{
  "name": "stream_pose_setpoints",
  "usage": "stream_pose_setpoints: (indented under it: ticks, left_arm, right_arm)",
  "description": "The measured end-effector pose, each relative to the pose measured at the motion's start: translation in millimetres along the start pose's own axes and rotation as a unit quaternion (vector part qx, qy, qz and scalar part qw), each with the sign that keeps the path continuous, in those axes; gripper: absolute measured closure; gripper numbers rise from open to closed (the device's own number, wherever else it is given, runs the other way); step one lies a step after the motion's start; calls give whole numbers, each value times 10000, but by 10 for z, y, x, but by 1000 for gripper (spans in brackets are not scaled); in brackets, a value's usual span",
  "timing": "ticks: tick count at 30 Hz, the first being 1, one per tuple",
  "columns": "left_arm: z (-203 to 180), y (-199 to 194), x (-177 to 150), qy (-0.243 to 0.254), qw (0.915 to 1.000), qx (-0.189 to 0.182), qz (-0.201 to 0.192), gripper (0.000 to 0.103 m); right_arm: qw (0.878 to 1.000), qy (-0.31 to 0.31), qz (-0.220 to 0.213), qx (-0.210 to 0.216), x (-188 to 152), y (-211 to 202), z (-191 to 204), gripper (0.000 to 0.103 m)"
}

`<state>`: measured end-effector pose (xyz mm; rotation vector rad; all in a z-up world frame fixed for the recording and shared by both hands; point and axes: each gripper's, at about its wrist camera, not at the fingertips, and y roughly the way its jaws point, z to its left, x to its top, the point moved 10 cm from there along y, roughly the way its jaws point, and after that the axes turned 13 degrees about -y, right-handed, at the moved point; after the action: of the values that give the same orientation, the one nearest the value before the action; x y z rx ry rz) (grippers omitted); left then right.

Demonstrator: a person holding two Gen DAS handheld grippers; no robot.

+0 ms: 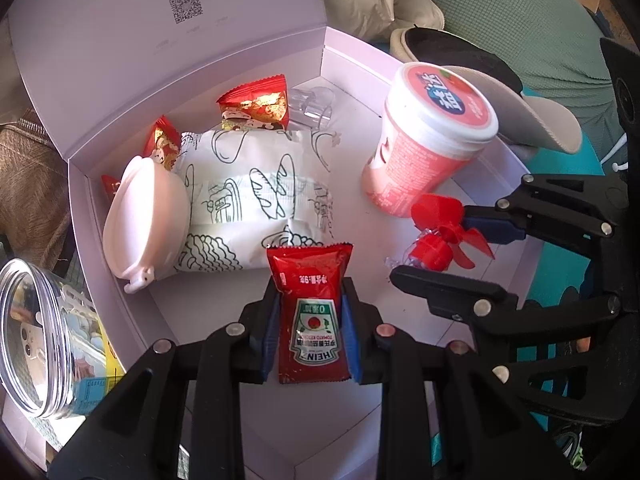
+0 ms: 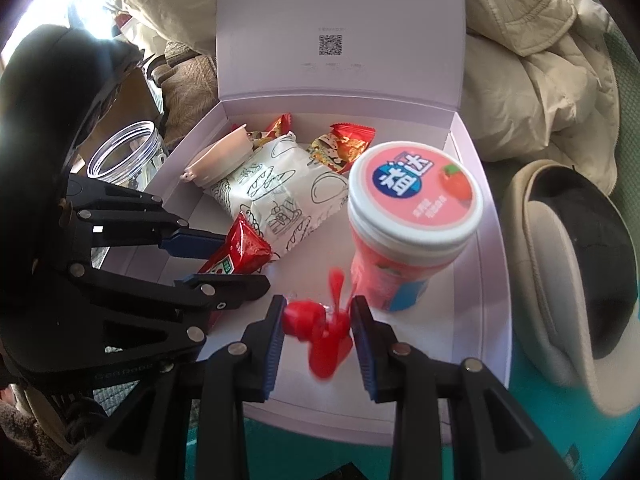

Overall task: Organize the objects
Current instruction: 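Lower and release the ketchup packet and red fan inside the box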

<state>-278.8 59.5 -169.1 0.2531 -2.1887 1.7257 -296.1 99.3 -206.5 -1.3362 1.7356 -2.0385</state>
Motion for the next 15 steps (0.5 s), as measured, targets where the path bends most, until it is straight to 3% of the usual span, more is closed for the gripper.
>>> stream_pose_setpoints:
  ticks: [6,15]
  left_arm:
    - [24,-12,20,-86,9999,18,50,77]
    - [66,-44,7,-88,9990,406,145,76]
  right_arm:
    - [9997,228,12,6,-12,-7,-33,70]
    - [9991,332,81,-264,-22,-69,-109,64]
